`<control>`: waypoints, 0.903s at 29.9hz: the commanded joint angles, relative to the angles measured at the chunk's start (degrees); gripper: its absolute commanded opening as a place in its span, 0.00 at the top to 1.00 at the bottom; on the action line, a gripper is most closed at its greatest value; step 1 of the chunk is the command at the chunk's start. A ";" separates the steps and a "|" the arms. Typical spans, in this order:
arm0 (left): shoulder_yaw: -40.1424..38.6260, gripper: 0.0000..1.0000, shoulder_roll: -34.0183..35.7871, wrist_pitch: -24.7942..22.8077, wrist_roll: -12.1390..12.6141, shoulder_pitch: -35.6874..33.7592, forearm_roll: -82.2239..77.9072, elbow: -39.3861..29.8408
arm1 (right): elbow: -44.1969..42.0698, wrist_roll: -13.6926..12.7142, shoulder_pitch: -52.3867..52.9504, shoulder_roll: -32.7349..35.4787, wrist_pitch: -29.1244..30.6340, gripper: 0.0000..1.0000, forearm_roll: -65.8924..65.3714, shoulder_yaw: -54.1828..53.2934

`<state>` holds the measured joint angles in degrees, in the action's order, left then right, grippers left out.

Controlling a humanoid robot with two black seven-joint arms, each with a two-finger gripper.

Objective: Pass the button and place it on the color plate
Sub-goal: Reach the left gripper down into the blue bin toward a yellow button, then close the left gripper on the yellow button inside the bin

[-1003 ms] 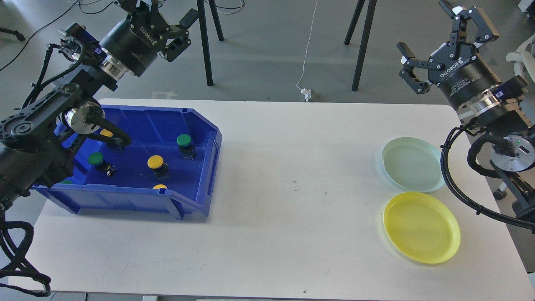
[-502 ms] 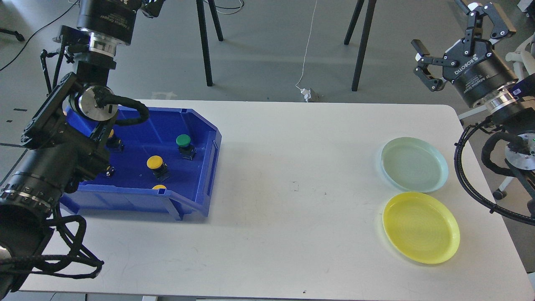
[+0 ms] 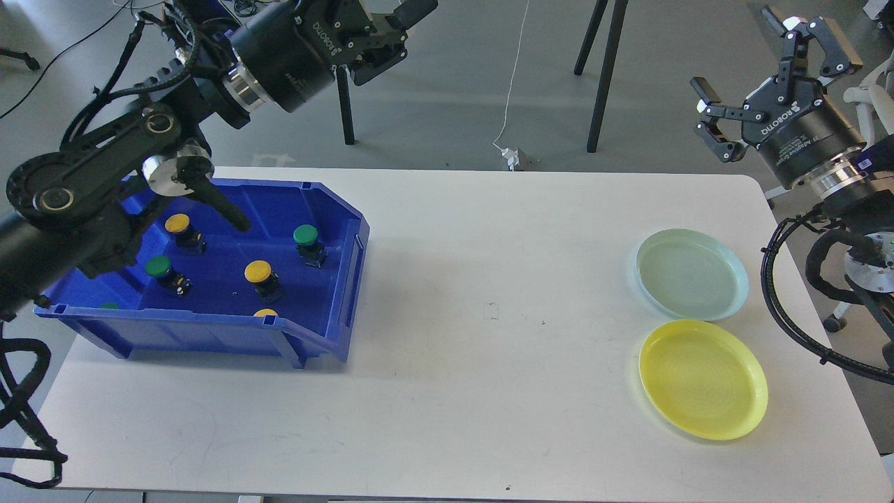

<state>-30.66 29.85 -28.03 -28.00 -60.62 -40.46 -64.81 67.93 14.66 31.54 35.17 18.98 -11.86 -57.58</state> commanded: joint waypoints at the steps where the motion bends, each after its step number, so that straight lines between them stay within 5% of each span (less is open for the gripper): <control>1: 12.34 0.00 9.42 0.03 0.00 -9.49 -13.99 -2.25 | -0.61 0.11 -0.86 0.16 0.00 0.01 0.00 -0.25; 7: 35.02 0.00 17.70 0.03 0.00 -23.48 -40.00 -4.45 | -0.61 0.20 -1.66 0.16 -0.17 0.01 0.08 -0.61; 13: 48.57 0.00 18.67 0.03 0.00 -22.36 -49.89 -1.81 | -0.69 0.20 -1.66 0.51 -0.26 0.01 0.08 -0.61; 27: 49.47 0.00 14.02 5.09 0.00 -8.11 -49.01 10.05 | -1.13 0.20 -3.41 0.51 -0.70 0.01 0.00 -0.61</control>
<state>18.86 45.30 -23.76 -28.00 -69.37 -89.67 -57.51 66.77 14.86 28.59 35.68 18.27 -11.84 -58.20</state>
